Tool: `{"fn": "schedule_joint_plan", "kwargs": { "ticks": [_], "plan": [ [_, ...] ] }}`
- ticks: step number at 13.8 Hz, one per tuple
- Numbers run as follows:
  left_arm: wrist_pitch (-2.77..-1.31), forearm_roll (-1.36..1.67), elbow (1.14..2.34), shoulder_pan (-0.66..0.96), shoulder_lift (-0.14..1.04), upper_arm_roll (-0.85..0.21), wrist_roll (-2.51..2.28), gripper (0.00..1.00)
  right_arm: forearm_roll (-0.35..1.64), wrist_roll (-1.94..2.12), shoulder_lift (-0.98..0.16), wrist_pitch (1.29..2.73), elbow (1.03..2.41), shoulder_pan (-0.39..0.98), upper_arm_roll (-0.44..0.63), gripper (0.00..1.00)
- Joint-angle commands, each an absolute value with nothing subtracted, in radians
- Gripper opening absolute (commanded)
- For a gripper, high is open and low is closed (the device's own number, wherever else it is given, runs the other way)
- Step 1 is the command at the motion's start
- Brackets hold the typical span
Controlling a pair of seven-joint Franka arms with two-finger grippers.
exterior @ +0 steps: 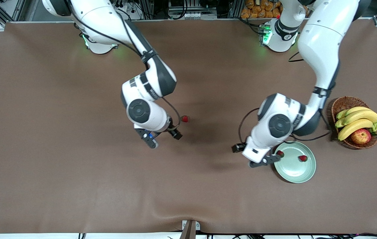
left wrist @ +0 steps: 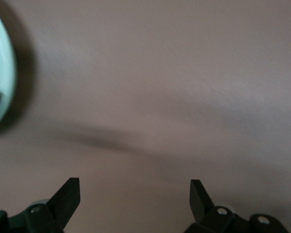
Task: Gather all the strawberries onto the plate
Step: 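Set the last strawberry mid-table with the right gripper while the left gripper returns, then grasp the strawberry with the left gripper while the right gripper withdraws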
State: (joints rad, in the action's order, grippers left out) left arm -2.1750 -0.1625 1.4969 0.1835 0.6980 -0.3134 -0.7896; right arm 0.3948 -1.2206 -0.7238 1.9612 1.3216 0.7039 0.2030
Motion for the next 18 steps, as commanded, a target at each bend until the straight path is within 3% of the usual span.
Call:
{"fn": "schedule_joint_plan", "kwargs": {
  "ticks": [1,10,18],
  "plan": [
    [-2.172,-0.156,1.497,0.282,0.704,-0.310,-0.967,1.00,0.351,-1.142,-0.689,1.945,1.308,0.640,0.186,1.00],
    [-2.325,-0.150,1.450,0.560,0.813,-0.302,-1.319,1.00,0.290,-0.844,-0.548,1.751,1.310,0.408,0.172,1.00],
    [-2.372,-0.158,1.451,0.606,0.868,-0.296,-1.333,1.00,0.243,-0.528,-0.417,1.553,1.312,0.146,0.094,1.00]
  ]
}}
